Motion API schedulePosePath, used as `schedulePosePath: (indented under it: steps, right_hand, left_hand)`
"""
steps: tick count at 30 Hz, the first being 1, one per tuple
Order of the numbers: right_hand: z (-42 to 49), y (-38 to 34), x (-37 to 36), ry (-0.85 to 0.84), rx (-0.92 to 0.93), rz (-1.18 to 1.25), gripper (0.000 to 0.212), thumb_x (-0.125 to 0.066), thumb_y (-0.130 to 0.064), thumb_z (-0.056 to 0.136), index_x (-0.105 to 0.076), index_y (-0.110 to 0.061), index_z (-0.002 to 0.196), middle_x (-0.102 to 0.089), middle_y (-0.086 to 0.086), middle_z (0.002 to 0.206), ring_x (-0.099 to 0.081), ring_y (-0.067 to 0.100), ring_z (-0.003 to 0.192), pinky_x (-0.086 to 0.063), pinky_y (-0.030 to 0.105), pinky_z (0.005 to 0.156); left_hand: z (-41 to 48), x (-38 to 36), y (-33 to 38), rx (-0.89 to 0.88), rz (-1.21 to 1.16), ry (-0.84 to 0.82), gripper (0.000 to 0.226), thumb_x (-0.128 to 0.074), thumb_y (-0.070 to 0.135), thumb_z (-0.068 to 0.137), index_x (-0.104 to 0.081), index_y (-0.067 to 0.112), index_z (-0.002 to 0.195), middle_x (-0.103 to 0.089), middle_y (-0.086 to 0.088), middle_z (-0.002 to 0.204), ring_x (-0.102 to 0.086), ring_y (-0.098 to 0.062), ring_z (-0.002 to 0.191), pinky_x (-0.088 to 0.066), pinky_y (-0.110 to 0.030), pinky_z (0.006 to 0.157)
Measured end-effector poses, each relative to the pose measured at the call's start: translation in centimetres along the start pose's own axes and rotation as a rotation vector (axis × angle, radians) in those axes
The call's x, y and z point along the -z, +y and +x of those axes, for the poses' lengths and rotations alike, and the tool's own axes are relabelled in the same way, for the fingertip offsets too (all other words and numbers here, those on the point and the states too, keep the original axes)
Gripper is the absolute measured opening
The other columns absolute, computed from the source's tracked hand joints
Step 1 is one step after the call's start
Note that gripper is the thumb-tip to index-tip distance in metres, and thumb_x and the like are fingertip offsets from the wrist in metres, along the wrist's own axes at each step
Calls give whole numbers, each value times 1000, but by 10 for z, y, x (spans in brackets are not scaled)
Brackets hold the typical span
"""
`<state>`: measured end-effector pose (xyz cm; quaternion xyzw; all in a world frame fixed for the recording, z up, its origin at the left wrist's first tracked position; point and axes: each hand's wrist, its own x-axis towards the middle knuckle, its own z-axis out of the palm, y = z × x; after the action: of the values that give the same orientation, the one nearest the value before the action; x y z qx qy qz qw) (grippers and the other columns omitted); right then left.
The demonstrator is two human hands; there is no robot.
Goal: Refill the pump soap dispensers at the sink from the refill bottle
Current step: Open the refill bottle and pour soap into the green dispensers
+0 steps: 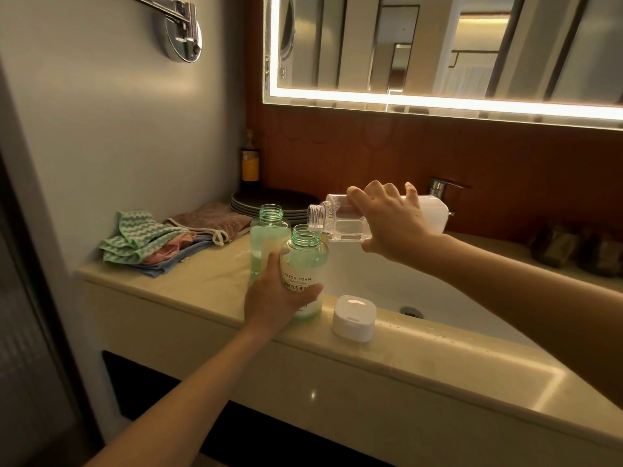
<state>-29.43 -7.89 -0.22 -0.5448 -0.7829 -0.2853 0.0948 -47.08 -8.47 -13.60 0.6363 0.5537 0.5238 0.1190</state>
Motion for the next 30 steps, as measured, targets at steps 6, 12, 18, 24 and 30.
schedulePosePath:
  steps: [6,12,18,24,30]
  right_hand:
    - [1,0,-1,9,2,3,79,-72,-31,76,-25,-22,138,-39,8,133,-39,27,124,-19,57,108]
    - [1,0,0,16,8,-5,79,-71,-30,77,-24,-22,139,-39,8,134,-38,27,125,-19,57,109]
    - [0,0,1,12,7,-1,79,-70,-29,77,-22,-21,140,-38,8,135,-37,27,125,-18,57,109]
    - [0,-1,1,15,9,-5,79,-70,-29,78,-22,-21,140,-38,7,136,-36,27,126,-17,57,109]
    - [-1,-1,1,22,7,4,78,-70,-28,78,-23,-21,140,-38,8,136,-36,27,126,-17,57,109]
  left_hand:
    - [0,0,1,6,-11,0,74,-80,44,63,-43,19,122,-54,9,95,-51,-14,84,-39,-27,67]
    - [0,-2,0,9,3,3,75,-80,45,62,-43,19,122,-55,6,97,-55,-19,89,-43,-30,69]
    - [-1,-1,0,9,0,5,75,-80,44,63,-43,19,122,-55,7,97,-56,-20,90,-41,-29,68]
    - [-1,-1,0,-3,-2,10,75,-80,44,63,-43,19,123,-54,8,96,-51,-14,84,-40,-27,66]
    - [-1,-1,-1,-4,3,6,75,-79,46,63,-42,19,122,-54,8,96,-50,-13,84,-38,-26,65]
